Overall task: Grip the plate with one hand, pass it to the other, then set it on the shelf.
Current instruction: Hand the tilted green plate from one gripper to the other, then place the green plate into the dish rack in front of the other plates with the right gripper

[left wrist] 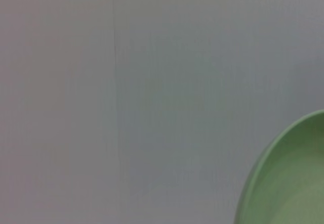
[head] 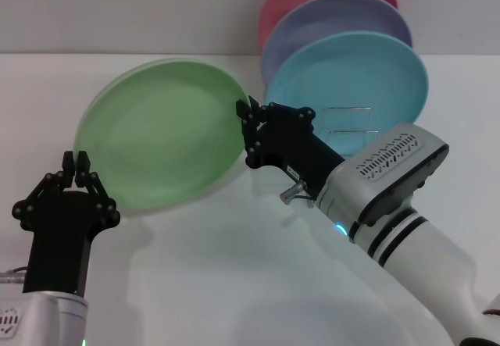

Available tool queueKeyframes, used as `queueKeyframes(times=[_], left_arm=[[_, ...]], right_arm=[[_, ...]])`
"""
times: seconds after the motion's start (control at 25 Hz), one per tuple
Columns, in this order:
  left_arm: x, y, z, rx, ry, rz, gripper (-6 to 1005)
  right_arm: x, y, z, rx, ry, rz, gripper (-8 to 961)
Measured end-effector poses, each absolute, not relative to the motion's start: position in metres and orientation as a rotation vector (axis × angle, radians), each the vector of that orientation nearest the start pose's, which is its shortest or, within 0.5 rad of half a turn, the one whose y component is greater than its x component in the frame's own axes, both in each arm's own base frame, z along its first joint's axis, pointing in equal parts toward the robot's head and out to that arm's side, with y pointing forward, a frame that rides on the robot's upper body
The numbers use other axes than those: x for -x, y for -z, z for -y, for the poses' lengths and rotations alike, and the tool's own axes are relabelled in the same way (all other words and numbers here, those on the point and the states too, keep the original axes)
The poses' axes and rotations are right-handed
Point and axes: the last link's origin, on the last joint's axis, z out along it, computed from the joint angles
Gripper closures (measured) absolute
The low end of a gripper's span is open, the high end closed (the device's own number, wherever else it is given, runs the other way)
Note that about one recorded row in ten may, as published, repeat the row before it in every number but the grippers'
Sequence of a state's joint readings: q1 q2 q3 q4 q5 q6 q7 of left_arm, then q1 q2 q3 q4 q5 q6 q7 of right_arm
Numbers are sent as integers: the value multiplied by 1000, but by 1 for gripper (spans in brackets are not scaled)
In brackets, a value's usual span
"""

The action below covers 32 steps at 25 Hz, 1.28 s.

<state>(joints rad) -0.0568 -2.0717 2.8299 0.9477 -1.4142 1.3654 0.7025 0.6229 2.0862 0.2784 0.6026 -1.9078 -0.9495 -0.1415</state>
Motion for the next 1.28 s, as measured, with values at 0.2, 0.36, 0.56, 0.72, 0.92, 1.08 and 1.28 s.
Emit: queueKeyframes(times=[0.2, 0.36, 0.56, 0.72, 0.92, 1.08, 1.28], left_arm=[[248, 75, -211, 1454, 602, 525, 921], [248, 75, -212, 1454, 602, 525, 922], [251, 72, -212, 1440, 630, 544, 923], [251, 70, -210, 1433, 651, 533, 897], [259, 58, -207, 1367, 715, 537, 833], [274, 48, -204, 1317, 820, 574, 780], [298, 32, -205, 1281, 1006, 648, 714]], right_arm=[[-179, 134, -326, 2092, -839, -426, 928], [-180, 134, -326, 2091, -836, -426, 930], [-180, 134, -326, 2091, -836, -425, 932], [-179, 132, -327, 2082, -845, -418, 933], [-176, 119, -330, 2011, -906, -375, 933], [-177, 107, -328, 1940, -957, -330, 932], [-181, 83, -314, 1791, -1064, -245, 932]])
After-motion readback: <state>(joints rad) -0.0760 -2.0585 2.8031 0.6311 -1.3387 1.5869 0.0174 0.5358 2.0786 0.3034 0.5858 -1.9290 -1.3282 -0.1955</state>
